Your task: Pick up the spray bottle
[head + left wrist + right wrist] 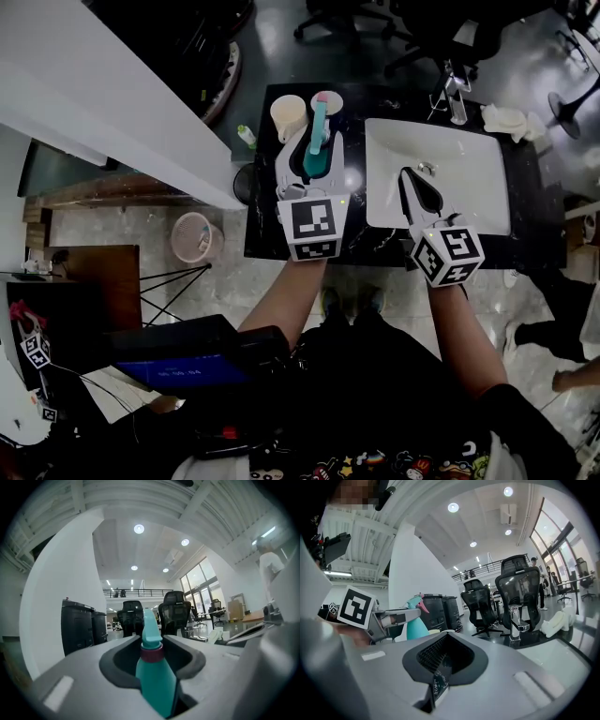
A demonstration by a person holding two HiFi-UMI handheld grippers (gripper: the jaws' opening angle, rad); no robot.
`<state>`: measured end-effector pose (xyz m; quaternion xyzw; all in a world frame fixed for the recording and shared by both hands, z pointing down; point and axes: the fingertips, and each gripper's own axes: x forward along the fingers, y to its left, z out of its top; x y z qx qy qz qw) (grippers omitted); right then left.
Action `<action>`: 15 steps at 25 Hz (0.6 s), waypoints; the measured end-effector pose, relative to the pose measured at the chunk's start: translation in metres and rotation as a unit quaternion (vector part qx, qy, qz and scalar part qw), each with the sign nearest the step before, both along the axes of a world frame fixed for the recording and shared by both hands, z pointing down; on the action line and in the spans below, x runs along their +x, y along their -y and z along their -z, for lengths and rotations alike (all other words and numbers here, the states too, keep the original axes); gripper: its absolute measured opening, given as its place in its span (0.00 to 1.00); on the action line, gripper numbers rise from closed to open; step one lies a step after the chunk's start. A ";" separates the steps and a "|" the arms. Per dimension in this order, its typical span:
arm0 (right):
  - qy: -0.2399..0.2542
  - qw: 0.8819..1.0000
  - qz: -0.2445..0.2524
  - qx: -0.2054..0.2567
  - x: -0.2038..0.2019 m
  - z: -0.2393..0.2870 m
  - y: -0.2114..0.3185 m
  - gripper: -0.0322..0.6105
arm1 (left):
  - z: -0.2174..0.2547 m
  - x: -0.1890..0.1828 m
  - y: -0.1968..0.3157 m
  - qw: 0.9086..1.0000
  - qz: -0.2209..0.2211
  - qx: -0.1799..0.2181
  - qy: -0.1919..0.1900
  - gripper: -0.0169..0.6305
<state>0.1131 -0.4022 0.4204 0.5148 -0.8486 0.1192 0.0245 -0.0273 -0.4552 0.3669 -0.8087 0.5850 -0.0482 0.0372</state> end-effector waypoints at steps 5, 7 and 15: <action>0.006 1.000 -0.004 0.011 0.000 0.010 -0.014 0.09 | 0.001 0.015 -0.029 1.000 -0.017 -0.006 0.007 0.26; 0.006 1.000 -0.006 0.016 0.000 0.013 -0.019 0.09 | 0.002 0.025 -0.042 0.999 -0.031 0.000 0.016 0.26; 0.003 0.999 -0.002 0.033 0.001 0.027 -0.043 0.09 | 0.002 0.053 -0.091 0.996 -0.089 -0.011 0.008 0.26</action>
